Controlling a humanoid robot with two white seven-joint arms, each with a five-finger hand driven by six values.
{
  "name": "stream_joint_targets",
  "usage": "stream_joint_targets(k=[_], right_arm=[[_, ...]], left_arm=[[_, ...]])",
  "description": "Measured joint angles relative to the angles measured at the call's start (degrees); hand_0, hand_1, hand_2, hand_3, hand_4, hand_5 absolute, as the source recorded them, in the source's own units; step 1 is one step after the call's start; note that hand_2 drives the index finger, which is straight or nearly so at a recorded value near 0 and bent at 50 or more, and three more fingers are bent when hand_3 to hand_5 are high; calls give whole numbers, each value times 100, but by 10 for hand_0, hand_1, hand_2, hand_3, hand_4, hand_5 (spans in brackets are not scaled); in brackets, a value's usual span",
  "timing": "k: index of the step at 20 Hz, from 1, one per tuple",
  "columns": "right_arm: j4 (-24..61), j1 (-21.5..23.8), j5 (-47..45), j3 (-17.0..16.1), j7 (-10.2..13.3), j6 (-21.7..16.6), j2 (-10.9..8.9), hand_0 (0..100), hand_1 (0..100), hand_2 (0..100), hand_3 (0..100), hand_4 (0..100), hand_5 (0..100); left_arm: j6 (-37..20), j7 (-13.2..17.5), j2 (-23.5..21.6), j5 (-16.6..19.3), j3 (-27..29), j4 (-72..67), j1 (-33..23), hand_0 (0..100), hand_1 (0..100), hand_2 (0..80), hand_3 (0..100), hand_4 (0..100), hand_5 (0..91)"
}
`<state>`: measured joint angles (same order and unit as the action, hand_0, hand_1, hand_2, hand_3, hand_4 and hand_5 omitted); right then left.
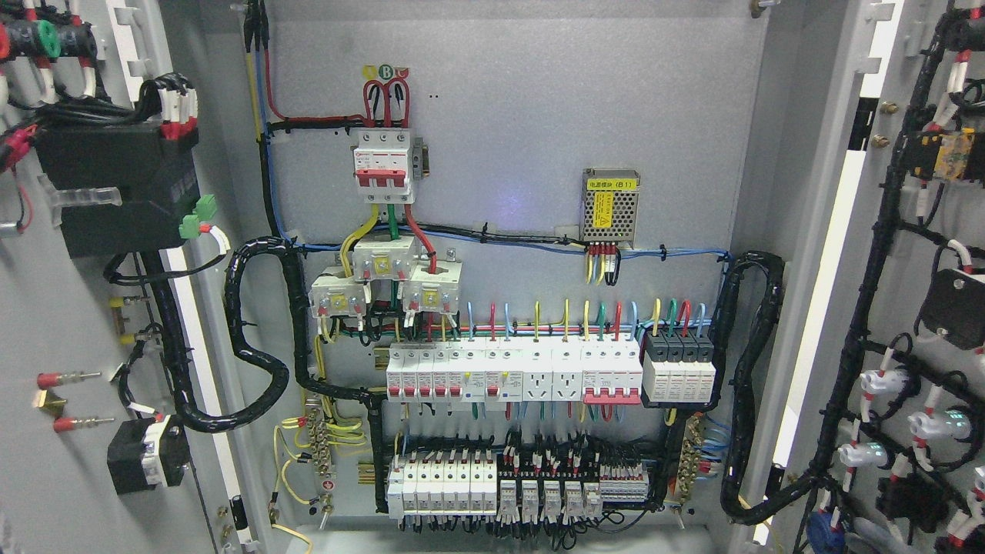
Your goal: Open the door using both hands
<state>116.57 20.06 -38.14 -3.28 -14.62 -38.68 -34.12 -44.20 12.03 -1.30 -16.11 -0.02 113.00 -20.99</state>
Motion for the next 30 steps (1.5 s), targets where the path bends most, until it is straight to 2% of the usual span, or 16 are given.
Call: stream_joint_targets(k=[7,18,30], right_arm=[[-213,36,-37,-192,0,1,11,120,389,0,0,0,0],[-448,223,-271,-525,4,-59,48,120,389,0,0,0,0],[-425,683,-570,-807,-24,-521,38,120,389,0,0,0,0]], left_arm=[[0,22,-134,-421,371,28,-34,120,389,0,0,0,0],[-1,26,-749,-1511,1225,-318,-24,120,389,0,0,0,0],[-2,27,-1542,-2316,2006,-1263,354,120,389,0,0,0,0]])
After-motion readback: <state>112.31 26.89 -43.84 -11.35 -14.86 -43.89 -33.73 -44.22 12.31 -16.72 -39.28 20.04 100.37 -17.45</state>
